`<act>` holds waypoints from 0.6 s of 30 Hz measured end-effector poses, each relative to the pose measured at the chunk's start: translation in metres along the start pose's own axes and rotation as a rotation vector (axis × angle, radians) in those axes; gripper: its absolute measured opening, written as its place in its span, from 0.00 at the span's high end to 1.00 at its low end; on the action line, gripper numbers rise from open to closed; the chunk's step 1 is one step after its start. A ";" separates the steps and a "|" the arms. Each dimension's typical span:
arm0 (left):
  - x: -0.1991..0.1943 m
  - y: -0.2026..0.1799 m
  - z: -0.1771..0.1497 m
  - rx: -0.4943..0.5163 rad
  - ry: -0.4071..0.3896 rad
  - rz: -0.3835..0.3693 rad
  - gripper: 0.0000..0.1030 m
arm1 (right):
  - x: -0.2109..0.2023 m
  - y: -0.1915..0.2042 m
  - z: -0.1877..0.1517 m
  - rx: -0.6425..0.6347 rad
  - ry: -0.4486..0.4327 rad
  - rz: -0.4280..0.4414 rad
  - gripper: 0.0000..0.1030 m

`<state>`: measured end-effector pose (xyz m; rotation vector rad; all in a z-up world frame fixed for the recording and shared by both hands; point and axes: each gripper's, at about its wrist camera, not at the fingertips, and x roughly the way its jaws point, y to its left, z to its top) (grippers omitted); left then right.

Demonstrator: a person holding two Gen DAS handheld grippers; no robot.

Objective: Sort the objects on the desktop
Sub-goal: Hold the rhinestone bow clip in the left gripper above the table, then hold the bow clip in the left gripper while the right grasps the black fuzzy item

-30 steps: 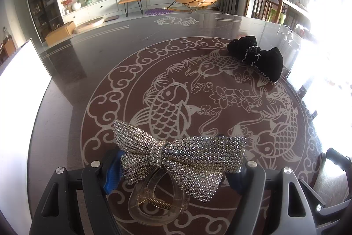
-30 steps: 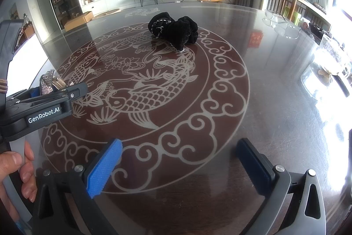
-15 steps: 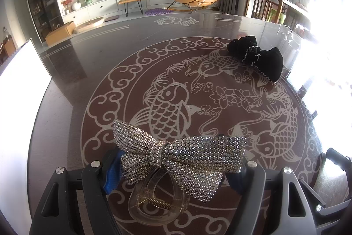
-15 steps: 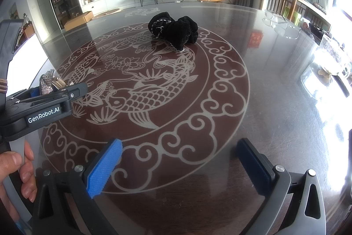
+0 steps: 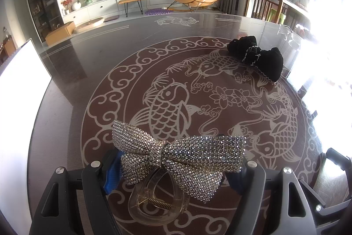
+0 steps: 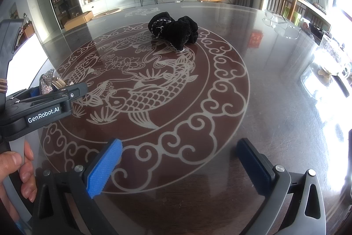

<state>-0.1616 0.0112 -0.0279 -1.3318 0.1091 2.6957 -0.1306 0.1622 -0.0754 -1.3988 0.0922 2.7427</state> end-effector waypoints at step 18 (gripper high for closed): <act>-0.009 0.006 -0.007 -0.031 -0.010 -0.036 0.28 | 0.007 -0.044 0.065 0.076 -0.089 0.224 0.00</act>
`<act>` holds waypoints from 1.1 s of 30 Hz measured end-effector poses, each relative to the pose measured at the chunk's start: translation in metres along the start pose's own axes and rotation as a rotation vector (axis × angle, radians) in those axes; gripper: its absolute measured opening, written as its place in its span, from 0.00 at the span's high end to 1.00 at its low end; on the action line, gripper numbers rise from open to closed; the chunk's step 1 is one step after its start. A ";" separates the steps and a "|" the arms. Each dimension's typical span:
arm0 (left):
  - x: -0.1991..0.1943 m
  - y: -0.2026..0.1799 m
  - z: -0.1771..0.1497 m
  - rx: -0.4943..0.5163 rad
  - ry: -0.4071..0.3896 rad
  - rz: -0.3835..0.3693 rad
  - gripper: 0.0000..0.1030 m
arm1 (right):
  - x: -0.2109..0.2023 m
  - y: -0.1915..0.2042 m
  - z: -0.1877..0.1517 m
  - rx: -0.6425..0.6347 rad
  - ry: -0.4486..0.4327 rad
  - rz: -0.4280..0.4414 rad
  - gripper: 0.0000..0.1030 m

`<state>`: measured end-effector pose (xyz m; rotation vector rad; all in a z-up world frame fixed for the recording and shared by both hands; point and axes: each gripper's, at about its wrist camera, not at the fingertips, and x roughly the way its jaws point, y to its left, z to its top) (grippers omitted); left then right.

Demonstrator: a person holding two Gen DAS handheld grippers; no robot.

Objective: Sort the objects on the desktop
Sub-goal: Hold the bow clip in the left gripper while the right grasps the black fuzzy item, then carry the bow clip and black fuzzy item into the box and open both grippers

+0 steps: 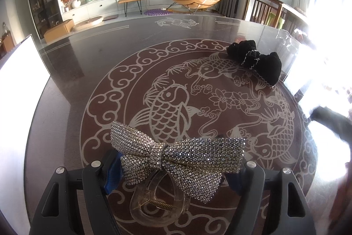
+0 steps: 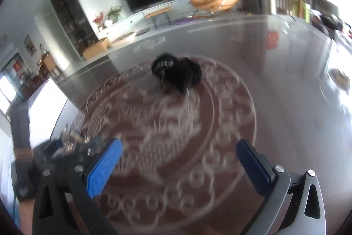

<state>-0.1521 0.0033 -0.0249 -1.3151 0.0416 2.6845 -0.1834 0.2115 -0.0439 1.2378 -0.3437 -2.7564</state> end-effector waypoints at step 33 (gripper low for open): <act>-0.267 0.101 -0.049 -0.072 -0.266 -0.094 0.30 | -0.087 0.197 -0.029 -0.352 0.031 0.393 0.65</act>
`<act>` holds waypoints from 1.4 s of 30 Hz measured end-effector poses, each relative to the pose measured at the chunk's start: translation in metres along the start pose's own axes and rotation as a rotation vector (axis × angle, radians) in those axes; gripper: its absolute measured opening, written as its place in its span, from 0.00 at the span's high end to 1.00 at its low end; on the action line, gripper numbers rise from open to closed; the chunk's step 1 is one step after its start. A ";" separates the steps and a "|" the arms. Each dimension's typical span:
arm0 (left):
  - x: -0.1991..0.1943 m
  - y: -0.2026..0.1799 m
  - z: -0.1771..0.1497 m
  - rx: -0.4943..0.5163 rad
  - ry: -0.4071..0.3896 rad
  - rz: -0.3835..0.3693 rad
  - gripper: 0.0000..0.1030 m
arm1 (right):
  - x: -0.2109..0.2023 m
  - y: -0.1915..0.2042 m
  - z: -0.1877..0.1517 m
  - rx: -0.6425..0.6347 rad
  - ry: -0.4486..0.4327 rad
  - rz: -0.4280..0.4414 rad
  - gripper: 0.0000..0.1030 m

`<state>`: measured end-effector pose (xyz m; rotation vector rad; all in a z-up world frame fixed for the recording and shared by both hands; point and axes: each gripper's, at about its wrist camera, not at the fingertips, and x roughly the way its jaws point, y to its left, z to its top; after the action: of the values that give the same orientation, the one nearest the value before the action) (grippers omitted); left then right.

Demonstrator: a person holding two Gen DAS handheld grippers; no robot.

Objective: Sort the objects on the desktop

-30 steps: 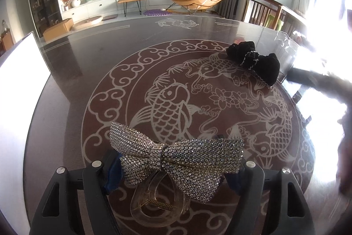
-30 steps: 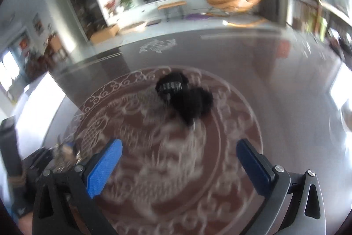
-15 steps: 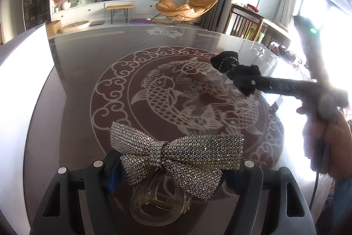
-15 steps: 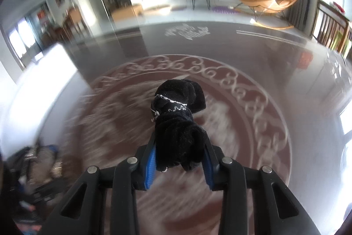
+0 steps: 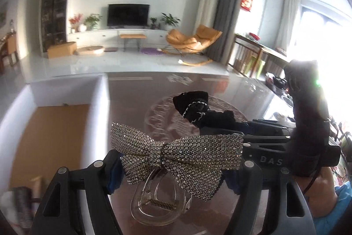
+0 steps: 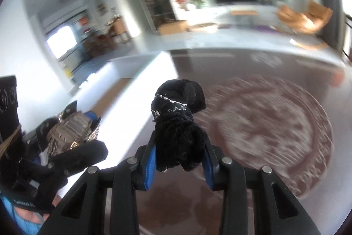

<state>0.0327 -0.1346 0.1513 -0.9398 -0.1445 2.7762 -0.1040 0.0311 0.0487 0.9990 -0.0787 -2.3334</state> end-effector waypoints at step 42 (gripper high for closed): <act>-0.110 0.182 -0.032 -0.318 0.016 0.687 0.01 | 0.107 0.210 0.031 -0.320 0.298 0.062 0.00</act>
<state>0.1078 -0.3362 0.1624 -1.2848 -0.3213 3.4392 -0.0782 -0.2050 0.0603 1.1444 0.3648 -2.0331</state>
